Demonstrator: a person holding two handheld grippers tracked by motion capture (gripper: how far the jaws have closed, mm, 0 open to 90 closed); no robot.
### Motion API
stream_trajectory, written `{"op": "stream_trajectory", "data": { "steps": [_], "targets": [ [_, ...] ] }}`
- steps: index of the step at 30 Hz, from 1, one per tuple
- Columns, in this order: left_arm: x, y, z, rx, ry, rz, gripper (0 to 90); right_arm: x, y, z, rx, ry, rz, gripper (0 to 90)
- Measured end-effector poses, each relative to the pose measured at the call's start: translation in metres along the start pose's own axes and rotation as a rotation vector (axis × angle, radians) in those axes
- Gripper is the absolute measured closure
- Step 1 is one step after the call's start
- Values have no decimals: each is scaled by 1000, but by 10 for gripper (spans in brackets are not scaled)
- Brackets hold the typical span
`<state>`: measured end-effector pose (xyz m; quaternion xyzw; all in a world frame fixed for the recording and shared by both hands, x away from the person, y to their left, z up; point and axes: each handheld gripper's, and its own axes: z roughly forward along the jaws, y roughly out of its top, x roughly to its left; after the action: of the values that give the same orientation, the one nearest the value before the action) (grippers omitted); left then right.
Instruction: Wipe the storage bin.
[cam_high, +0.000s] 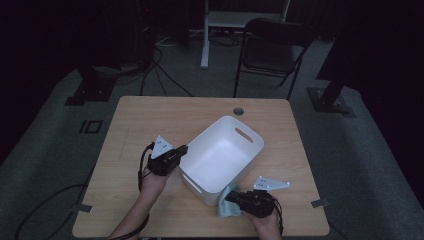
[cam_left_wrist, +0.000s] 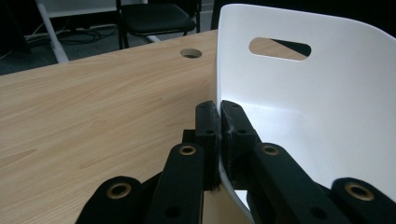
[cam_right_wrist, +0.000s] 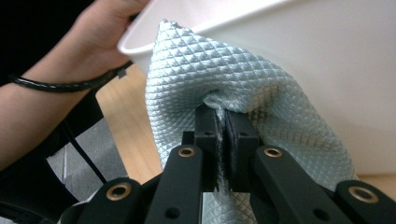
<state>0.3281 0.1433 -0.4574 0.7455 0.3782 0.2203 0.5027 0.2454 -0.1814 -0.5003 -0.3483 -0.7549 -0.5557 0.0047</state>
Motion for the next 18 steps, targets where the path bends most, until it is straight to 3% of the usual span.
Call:
{"op": "stream_trajectory", "data": {
  "steps": [5,8,11,16,18],
  "targets": [
    [0,0,0,-1,10,-6,869,-8,0,-3,12,-39,19,850],
    [-2,0,0,-6,22,-14,869,-13,5,-11,-19,-60,24,850],
    [-2,0,0,-4,22,-15,869,-20,12,-24,-55,-117,11,850],
    [-1,0,1,-1,14,-17,869,-45,20,-49,-118,-203,34,851],
    [-1,0,1,-1,14,-16,869,-51,21,-54,-129,-217,44,851]
  ]
}}
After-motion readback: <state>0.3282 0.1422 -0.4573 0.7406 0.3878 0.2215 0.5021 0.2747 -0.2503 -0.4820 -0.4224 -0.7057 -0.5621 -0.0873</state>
